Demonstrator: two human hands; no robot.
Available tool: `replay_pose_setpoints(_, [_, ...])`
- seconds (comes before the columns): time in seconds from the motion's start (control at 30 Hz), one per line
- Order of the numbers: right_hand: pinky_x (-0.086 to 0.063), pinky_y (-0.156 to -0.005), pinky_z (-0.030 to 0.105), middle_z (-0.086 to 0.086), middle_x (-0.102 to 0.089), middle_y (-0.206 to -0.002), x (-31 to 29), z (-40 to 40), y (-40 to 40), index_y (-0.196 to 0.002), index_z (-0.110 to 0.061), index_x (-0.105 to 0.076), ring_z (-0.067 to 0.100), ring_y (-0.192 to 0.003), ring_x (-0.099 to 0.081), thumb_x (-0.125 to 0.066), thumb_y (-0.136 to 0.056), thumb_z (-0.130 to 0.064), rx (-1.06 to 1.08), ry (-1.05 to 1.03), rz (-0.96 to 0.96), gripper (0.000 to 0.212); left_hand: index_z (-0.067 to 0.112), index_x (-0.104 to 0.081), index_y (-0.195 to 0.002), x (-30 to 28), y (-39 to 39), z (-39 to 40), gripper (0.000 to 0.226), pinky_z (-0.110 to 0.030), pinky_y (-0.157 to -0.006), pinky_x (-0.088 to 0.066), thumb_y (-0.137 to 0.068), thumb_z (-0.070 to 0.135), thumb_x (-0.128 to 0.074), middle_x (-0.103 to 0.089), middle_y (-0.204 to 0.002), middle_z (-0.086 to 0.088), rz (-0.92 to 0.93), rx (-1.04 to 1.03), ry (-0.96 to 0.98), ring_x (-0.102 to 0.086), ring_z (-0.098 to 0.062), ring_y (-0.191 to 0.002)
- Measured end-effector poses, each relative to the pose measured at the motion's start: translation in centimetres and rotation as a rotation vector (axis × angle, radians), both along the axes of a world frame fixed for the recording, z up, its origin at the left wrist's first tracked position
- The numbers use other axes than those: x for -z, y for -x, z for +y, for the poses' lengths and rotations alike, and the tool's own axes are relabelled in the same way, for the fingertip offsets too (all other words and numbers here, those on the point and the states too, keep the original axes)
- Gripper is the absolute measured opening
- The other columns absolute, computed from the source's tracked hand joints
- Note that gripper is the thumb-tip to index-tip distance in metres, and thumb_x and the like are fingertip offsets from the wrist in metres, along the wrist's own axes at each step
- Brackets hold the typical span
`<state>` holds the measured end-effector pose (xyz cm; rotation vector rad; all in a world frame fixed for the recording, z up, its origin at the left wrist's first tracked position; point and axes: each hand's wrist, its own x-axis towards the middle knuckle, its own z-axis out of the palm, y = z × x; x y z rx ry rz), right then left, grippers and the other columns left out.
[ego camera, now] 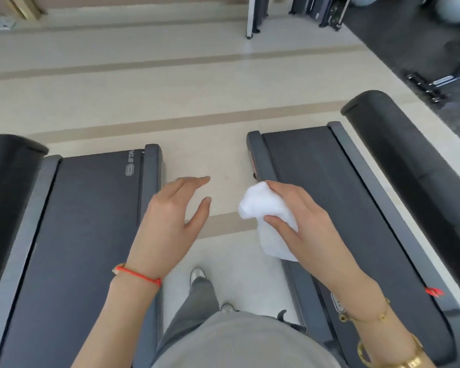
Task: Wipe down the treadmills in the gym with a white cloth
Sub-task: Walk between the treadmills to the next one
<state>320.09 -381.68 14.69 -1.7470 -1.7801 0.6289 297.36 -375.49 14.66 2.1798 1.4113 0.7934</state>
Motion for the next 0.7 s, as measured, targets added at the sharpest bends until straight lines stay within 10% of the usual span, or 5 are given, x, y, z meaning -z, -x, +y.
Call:
replay_pose_setpoints(0.37, [-0.041,-0.099,0.017,-0.011,-0.050,-0.136,0.2,7.4,-3.8,-0.138,-0.024,-0.050,0.005,-0.121,-0.051,-0.063,-0.093,-0.023,0.370,-0.082,-0.086,0.046,0.013,-0.062,-0.127,0.9,-9.1,16.3,0.032,-0.040,-0.098,-0.047,-0.095,0.017,-0.060,-0.065,-0.120,0.000,-0.006,0.401,-0.040,-0.059,-0.019,-0.111])
replay_pose_setpoints(0.7, [-0.032,-0.095,0.003,-0.015,-0.047,-0.137,-0.5,13.5,-5.7,-0.138,-0.029,-0.047,0.001,-0.121,-0.046,-0.057,-0.094,-0.031,0.830,-0.124,-0.123,0.046,0.018,-0.060,-0.129,-0.8,-19.2,28.3,0.034,-0.031,-0.097,-0.046,-0.096,0.023,-0.057,-0.062,-0.125,0.007,-0.025,0.859,-0.020,-0.056,-0.012,-0.114])
